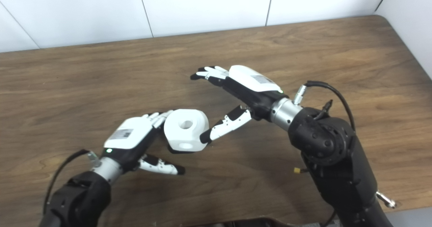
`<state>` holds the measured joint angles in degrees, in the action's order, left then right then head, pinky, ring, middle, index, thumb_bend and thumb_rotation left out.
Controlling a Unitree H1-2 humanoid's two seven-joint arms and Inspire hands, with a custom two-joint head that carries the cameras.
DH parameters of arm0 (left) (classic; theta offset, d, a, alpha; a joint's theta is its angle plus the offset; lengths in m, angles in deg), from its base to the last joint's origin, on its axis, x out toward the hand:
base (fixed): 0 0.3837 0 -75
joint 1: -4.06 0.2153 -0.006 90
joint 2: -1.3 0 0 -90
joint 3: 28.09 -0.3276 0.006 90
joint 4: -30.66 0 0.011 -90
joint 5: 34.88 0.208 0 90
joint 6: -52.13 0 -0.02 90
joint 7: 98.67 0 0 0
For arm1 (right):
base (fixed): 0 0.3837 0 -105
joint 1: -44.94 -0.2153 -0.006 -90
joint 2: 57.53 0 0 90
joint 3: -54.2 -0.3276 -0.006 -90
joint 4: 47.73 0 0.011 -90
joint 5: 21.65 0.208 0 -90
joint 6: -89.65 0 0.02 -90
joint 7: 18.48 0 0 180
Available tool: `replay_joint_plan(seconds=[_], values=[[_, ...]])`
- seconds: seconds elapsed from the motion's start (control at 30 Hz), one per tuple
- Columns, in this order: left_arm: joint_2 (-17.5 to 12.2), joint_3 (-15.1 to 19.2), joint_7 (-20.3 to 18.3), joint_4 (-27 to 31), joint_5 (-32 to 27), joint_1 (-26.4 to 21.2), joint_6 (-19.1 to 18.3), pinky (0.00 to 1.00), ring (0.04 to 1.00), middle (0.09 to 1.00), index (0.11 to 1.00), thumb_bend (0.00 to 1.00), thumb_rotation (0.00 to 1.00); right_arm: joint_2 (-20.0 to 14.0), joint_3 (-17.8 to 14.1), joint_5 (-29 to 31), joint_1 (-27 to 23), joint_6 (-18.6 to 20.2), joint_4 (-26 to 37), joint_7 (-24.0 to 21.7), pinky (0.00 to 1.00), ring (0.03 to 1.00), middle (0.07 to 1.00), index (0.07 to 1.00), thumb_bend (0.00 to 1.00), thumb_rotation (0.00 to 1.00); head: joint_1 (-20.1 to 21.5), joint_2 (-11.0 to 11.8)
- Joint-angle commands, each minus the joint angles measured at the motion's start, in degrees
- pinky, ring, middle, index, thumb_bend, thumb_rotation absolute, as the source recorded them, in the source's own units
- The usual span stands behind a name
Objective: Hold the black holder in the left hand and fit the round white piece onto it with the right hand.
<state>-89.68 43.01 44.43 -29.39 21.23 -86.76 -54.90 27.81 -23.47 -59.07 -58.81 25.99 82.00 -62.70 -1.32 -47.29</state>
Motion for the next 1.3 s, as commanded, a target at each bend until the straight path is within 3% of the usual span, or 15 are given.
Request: replay_joint_plan(seconds=[0.0,0.43,0.57,0.7,0.73,0.87,0.93,1.03,1.1,1.17,1.27], values=[[-2.2,2.69,0.38,0.49,-1.52,1.8,-0.42,0.93,0.958,0.949,0.993,1.0,0.45,-0.75,-0.83,0.96,-1.68,-0.56,0.53,1.61,0.93,1.0,0.971,0.921,1.0,0.52,-0.1,0.01],[-4.63,12.11,4.65,1.85,-8.37,4.57,0.06,0.9,0.937,0.936,0.984,1.0,0.46,-3.83,-3.36,7.04,1.03,-0.33,-0.3,2.28,0.97,1.0,0.996,0.954,1.0,0.51,-0.69,0.6],[-2.83,15.59,8.3,2.1,-14.3,6.29,0.55,0.81,0.904,0.93,0.962,1.0,0.42,-3.88,-5.15,9.36,2.88,0.11,-0.6,3.86,0.96,1.0,0.994,0.962,1.0,0.56,-0.79,0.7],[-0.15,18.81,12.83,2.14,-22.0,8.63,2.06,0.75,0.884,0.929,0.975,1.0,0.45,-3.3,-7.09,11.19,6.02,-1.2,-0.94,7.46,0.93,1.0,0.983,0.958,1.0,0.64,-0.6,0.75],[0.95,19.89,14.54,1.82,-25.17,9.48,3.45,0.78,0.897,0.943,0.989,0.96,0.45,-2.68,-7.69,11.3,7.38,-2.3,-1.22,9.33,0.89,0.978,0.969,0.952,0.89,0.75,-0.51,0.8],[5.93,24.09,20.89,-0.88,-39.36,12.11,10.32,0.91,0.945,0.961,0.991,0.84,0.43,0.24,-9.77,12.66,11.56,-3.69,-1.67,15.43,0.87,0.953,0.97,0.953,0.67,0.97,-0.11,0.75],[8.2,25.62,24.68,-2.52,-42.51,13.17,15.14,0.88,0.931,0.956,0.985,0.76,0.49,1.93,-11.39,14.86,13.77,-6.03,-2.59,18.92,0.88,0.951,0.973,0.961,0.58,0.99,0.17,0.7],[10.08,26.88,28.87,-3.91,-43.71,13.88,18.59,0.84,0.905,0.947,0.979,0.67,0.65,3.54,-13.39,18.06,16.19,-9.58,-4.43,22.76,0.87,0.948,0.979,0.977,0.54,1.0,0.17,0.7],[10.85,27.68,30.23,-4.69,-48.23,13.94,18.92,0.83,0.908,0.951,0.988,0.61,0.74,4.25,-14.53,19.78,17.37,-11.44,-5.75,24.85,0.85,0.953,0.989,0.991,0.52,1.0,0.49,0.79],[11.62,28.49,30.93,-5.27,-54.52,13.87,18.57,0.96,0.939,0.962,0.998,0.56,0.79,4.91,-15.44,21.13,18.19,-12.62,-7.01,26.73,0.87,0.968,0.997,0.993,0.51,1.0,0.83,0.9],[11.45,28.87,32.09,-5.31,-58.5,14.54,18.25,1.0,0.954,0.967,1.0,0.54,0.84,5.67,-16.64,23.58,19.52,-13.75,-9.09,28.78,0.88,0.979,1.0,0.991,0.53,1.0,1.02,0.93]])
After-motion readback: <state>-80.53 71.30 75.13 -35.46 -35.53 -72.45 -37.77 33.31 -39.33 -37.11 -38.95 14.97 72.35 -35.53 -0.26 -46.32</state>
